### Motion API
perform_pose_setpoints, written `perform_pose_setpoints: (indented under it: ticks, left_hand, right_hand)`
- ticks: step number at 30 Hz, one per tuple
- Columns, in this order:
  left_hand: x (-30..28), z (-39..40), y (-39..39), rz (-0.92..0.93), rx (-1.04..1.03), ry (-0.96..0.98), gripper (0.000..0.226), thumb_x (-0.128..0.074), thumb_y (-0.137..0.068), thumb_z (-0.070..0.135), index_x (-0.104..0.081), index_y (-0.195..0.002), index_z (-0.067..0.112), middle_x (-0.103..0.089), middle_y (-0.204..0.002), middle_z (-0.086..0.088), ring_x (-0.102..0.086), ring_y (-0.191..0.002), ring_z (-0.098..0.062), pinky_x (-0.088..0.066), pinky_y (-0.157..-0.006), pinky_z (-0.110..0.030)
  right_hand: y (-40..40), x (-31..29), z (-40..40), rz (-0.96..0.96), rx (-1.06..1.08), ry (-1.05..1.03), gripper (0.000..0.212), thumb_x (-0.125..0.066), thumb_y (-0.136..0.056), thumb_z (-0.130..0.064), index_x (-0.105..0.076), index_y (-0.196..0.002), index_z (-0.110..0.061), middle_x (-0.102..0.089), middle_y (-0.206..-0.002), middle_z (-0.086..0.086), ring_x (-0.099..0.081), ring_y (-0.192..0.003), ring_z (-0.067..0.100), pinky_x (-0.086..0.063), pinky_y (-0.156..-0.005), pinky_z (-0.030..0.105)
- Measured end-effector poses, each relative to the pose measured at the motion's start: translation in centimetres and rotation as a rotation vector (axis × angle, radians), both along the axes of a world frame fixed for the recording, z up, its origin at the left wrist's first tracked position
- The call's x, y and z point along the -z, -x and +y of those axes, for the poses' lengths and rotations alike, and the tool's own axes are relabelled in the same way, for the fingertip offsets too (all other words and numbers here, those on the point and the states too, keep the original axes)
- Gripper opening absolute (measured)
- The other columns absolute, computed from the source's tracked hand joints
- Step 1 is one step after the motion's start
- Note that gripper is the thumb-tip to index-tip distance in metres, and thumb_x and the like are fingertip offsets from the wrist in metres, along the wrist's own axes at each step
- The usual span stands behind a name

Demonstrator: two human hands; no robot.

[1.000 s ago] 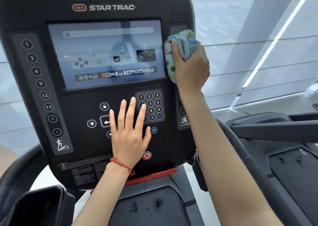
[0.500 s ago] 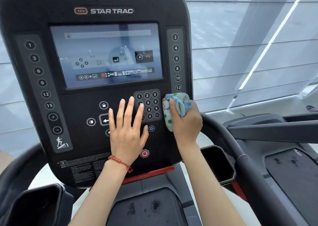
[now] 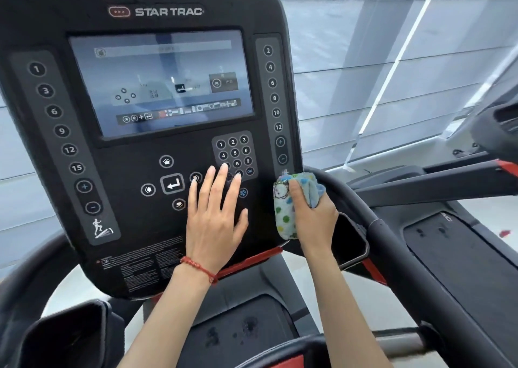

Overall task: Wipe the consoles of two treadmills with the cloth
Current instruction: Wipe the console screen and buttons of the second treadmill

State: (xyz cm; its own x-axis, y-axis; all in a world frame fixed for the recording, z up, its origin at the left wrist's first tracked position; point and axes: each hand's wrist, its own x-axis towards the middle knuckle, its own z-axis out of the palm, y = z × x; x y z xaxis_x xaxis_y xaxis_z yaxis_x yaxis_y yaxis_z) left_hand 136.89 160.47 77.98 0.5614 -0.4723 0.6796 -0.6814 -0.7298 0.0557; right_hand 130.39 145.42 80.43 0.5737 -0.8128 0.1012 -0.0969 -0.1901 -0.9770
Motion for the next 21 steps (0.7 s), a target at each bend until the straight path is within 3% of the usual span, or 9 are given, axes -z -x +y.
perform_pose_setpoints:
  ticks: [3,9,21]
  left_hand:
    - [0.2,-0.1,0.8,0.033,0.104,-0.001,0.051,-0.047,-0.088,0.027,-0.049,-0.134,0.005,-0.041,-0.142,-0.018,-0.033,-0.134,-0.034,-0.025,-0.109,-0.053]
    - [1.2,-1.6,2.8,0.055,0.328,-0.007,0.051,-0.048,-0.087,0.027,-0.045,-0.133,0.006,-0.041,-0.142,-0.02,-0.033,-0.134,-0.035,-0.025,-0.109,-0.053]
    - [1.9,-9.4,14.8,0.078,0.788,-0.073,0.051,-0.046,-0.087,0.03,-0.045,-0.132,0.005,-0.044,-0.138,-0.021,-0.033,-0.131,-0.036,-0.024,-0.109,-0.053]
  right_hand:
    - [2.2,0.3,0.7,0.0,0.093,-0.055,0.021,-0.067,-0.078,-0.041,-0.052,-0.069,-0.03,-0.06,-0.073,-0.013,-0.062,-0.071,0.004,-0.053,-0.067,0.026]
    - [7.7,0.7,1.2,-0.014,0.273,-0.068,0.019,-0.064,-0.079,-0.041,-0.051,-0.074,-0.028,-0.06,-0.074,-0.013,-0.061,-0.068,0.002,-0.049,-0.052,0.009]
    - [24.5,1.2,-0.2,-0.004,0.73,-0.022,0.021,-0.063,-0.083,-0.035,-0.057,-0.077,-0.016,-0.059,-0.069,-0.01,-0.058,-0.062,0.002,-0.042,-0.045,0.004]
